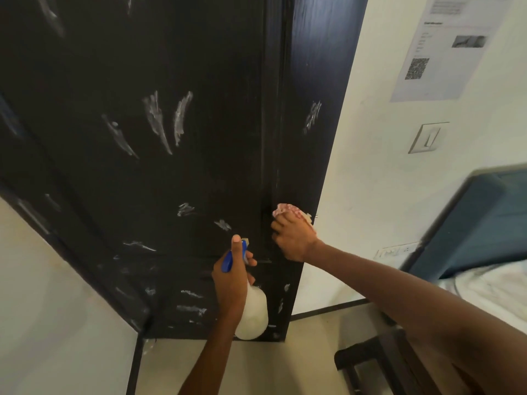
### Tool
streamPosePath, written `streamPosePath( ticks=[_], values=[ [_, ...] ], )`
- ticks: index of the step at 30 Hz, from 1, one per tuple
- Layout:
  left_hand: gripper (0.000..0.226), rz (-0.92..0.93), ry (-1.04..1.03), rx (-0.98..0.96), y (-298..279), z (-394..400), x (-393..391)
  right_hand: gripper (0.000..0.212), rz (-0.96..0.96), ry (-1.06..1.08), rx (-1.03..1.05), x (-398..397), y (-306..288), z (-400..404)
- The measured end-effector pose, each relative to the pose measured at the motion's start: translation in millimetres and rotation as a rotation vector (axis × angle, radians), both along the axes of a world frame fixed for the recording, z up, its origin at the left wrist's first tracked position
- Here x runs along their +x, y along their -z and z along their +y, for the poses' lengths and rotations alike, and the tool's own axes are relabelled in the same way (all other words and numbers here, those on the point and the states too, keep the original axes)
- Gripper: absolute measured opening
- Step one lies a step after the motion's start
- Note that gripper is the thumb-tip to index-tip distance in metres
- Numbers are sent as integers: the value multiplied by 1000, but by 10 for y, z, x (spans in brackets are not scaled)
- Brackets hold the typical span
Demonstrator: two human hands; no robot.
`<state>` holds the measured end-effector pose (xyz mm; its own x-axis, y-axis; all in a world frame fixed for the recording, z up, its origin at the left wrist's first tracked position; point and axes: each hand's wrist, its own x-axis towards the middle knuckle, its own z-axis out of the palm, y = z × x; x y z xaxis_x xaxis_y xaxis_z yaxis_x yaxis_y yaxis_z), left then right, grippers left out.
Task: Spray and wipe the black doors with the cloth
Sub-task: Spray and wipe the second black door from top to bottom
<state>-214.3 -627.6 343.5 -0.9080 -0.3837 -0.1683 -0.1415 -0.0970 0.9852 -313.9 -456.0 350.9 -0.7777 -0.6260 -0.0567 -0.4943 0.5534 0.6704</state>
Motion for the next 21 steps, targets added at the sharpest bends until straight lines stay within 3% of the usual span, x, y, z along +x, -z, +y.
streamPosePath(
  ticks=[4,11,14,17,21],
  values=[
    [60,38,5,17,11,70,84,46,48,9,-723,69,178,609],
    [58,80,51,-8,-52,167,36,26,-425,572,-2560,293,589,61],
    [57,100,46,-22,-74,95,75,54,-828,591,-3260,356,506,-253],
    [54,108,15,-52,-87,-14,125,63,-789,485,-3598,268,478,-547],
    [48,89,-38,-17,-99,-146,184,53,-720,394,-3647,195,455,-683]
  ],
)
